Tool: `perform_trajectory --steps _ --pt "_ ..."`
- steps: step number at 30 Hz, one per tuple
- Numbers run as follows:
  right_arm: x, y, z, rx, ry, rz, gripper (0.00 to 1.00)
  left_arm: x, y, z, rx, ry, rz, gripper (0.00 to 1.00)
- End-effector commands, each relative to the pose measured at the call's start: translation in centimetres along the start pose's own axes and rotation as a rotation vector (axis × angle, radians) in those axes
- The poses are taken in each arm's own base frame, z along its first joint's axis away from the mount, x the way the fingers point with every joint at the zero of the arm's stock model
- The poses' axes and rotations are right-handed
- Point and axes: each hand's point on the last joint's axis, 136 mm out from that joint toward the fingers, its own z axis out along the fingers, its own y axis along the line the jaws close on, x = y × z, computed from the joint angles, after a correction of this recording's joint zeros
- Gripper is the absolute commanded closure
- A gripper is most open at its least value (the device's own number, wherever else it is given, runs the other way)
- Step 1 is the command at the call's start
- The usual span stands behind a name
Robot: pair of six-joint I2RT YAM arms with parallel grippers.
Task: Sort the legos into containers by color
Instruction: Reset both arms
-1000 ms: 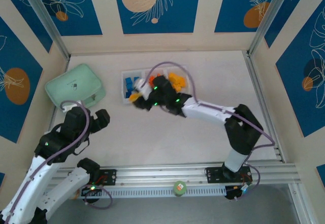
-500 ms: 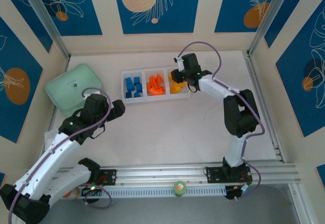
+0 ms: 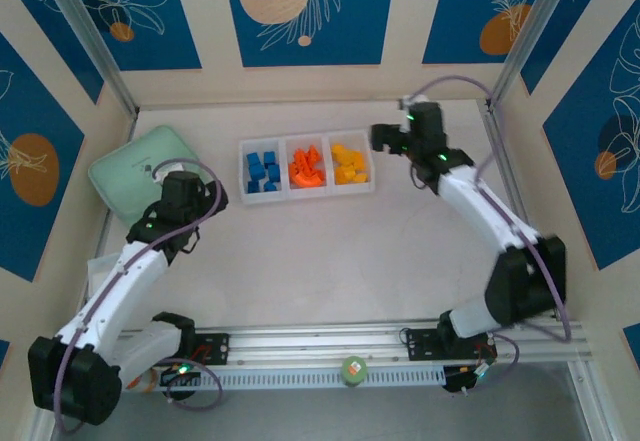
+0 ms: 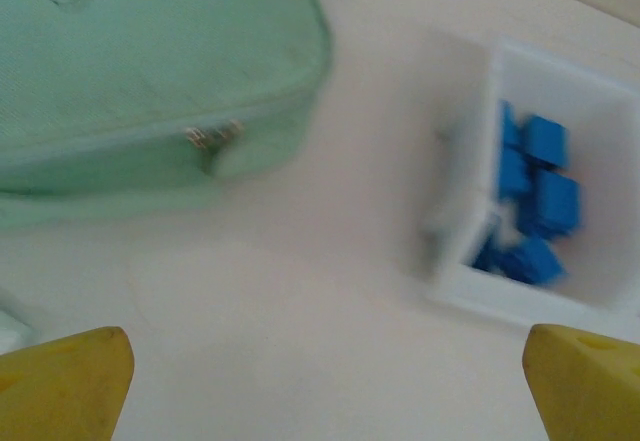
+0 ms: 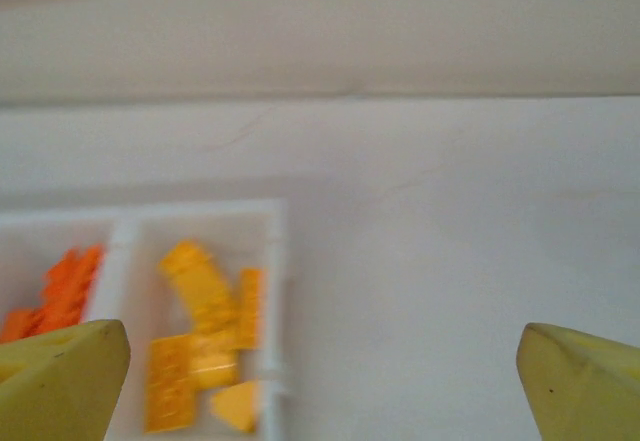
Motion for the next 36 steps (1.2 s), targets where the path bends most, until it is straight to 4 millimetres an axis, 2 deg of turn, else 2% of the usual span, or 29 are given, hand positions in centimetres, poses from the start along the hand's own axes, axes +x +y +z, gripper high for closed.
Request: perform_trajectory --steps 1,4,7,10,12,14,16,18,20,21,36 --pt "4.8 -6.8 -0.4 0.188 0.013 0.057 0.01 -2.7 2.8 2.1 -0.149 -0.205 0.138 0.01" --pt "8.5 -9.9 0.0 0.171 -0.046 0.110 0.01 -2.3 2.4 5.1 -0.146 -0.226 0.270 0.01" --pt "10.8 -11.4 0.8 0.182 -0.081 0.131 0.01 -1.6 1.8 7.9 -0.158 -0.206 0.355 0.01" --pt "12.3 -10.2 2.5 0.094 -0.061 0.113 0.01 -1.1 0.5 9.5 -0.093 -0.266 0.424 0.01" --pt "13.0 -9.1 3.5 0.033 -0.063 0.098 0.01 -0.7 -0.3 10.0 -0.028 -0.333 0.446 0.01" --pt "13.3 -7.2 3.6 -0.075 -0.124 0.054 0.01 -0.5 -0.9 10.1 0.040 -0.349 0.442 0.01" --pt "14.5 -5.6 3.7 -0.103 -0.164 -0.032 0.01 0.1 -1.2 10.3 0.100 -0.362 0.433 0.01" --pt "14.7 -5.2 3.9 -0.101 -0.181 -0.050 0.01 0.8 -1.4 10.8 0.144 -0.371 0.432 0.01" --pt "14.6 -6.8 4.4 -0.076 -0.134 0.021 0.01 1.3 -1.7 11.3 0.170 -0.374 0.444 0.01" --pt "14.6 -6.8 4.2 -0.088 -0.138 0.025 0.01 1.5 -1.5 11.4 0.170 -0.347 0.437 0.01" --pt "14.7 -6.1 4.3 -0.119 -0.126 0.007 0.01 1.1 -1.1 11.5 0.157 -0.355 0.420 0.01"
